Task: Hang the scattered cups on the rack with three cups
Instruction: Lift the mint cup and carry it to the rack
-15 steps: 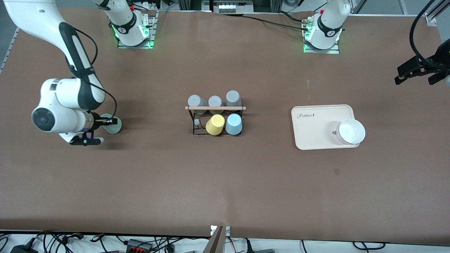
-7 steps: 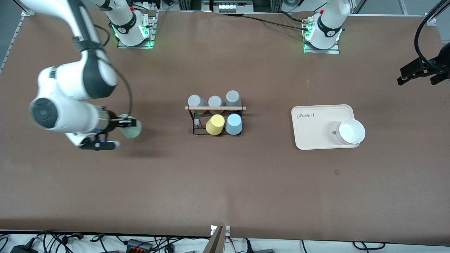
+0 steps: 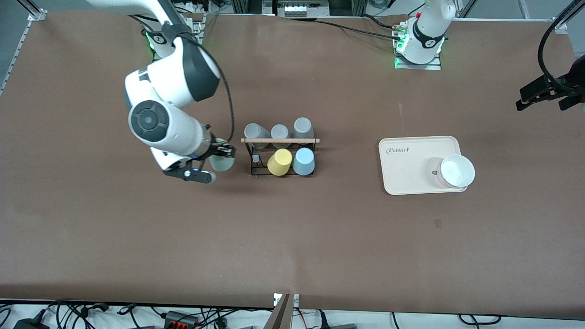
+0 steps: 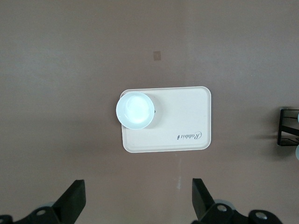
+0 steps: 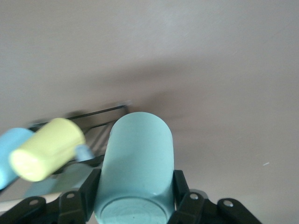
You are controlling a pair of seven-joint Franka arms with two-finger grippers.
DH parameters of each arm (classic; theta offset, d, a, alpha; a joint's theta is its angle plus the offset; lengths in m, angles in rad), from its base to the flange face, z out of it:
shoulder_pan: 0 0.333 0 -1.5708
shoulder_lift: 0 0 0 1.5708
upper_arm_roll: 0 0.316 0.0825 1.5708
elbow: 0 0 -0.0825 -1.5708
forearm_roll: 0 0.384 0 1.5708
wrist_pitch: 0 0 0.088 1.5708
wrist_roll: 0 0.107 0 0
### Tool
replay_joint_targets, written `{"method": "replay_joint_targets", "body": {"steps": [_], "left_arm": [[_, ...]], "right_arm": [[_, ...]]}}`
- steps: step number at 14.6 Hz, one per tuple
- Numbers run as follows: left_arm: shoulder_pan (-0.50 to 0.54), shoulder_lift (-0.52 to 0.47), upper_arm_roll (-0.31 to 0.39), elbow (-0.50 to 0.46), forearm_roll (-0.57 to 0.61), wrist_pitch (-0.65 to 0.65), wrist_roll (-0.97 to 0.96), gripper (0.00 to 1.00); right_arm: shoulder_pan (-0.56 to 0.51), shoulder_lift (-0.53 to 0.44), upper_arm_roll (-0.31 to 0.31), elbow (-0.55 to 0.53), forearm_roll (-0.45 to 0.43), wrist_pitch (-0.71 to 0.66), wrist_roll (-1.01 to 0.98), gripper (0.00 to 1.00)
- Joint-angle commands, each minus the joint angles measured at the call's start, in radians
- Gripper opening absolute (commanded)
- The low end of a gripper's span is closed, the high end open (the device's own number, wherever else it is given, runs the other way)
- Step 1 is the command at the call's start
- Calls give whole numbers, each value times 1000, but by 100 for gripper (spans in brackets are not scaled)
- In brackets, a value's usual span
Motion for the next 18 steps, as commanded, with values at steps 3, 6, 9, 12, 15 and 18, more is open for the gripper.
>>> {"method": "replay_joint_targets", "body": {"steps": [3,6,9,12,15,18], "left_arm": [[5,11,-7,25,11,-20,13,100],[5,11,-7,25,11,-20,13,100],[5,11,-7,25,11,-20,14,100],[5,9,-7,25,11,-22,14,100],[5,9,-5,25,11,-22,14,100],[5,8,-7,25,11,-22,14,100]], "right_arm": [[43,76,-9,96,71,6,134,21],[70,96,-9,96,79,60,189,21],[79,111,-9,96,87,92,200,21],[86,136,-8,96,87,98,198,21],[89,156,-8,96,87,98,197,21],[100,180,-8,98,87,121,206,21]]}}
